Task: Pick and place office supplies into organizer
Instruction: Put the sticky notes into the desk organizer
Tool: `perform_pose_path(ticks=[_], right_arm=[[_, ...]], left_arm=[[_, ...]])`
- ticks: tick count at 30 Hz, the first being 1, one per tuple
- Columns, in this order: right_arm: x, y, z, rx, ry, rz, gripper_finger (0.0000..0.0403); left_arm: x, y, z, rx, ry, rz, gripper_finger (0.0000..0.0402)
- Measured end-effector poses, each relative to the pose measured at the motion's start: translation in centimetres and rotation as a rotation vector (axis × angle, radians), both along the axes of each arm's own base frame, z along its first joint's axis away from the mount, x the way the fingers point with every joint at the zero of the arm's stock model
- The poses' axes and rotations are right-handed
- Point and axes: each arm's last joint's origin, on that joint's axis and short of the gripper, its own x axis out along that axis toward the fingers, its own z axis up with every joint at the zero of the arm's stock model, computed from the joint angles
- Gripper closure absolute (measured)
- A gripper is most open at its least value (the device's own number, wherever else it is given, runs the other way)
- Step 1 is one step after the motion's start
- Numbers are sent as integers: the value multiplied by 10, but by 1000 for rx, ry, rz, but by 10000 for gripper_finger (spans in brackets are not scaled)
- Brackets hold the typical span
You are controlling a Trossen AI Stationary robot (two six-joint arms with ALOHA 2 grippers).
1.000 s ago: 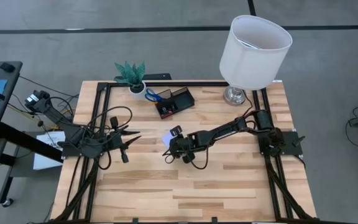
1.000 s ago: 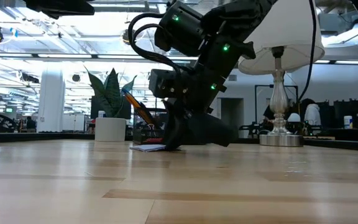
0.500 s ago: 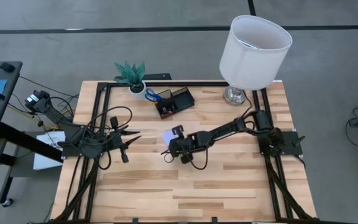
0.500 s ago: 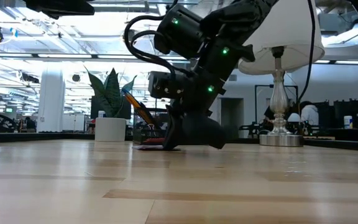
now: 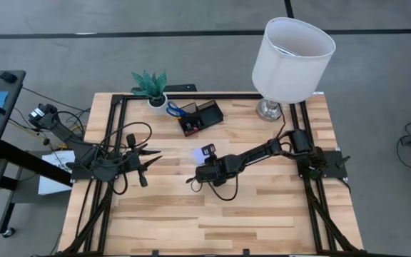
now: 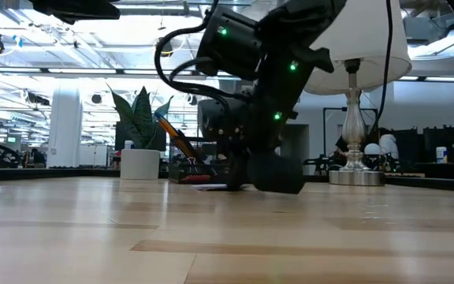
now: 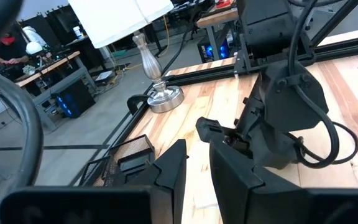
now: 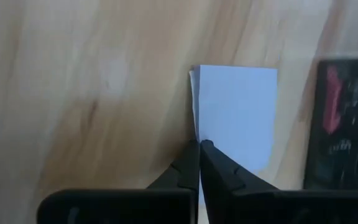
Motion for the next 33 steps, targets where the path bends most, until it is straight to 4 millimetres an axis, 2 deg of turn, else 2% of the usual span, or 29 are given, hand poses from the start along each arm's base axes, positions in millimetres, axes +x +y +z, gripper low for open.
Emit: perform_pose_path(ticks=[11, 20, 33], right_arm=[[-3, -3, 21, -134, 97, -79, 403], [-5, -13, 34, -142, 158, -154, 403], [-6, -18, 60, -264, 229, -169, 403]], left_arm=[[0, -1, -1, -1, 8, -18, 339], [0, -1, -1, -1, 10, -23, 339], [0, -1, -1, 1, 15, -24, 339]])
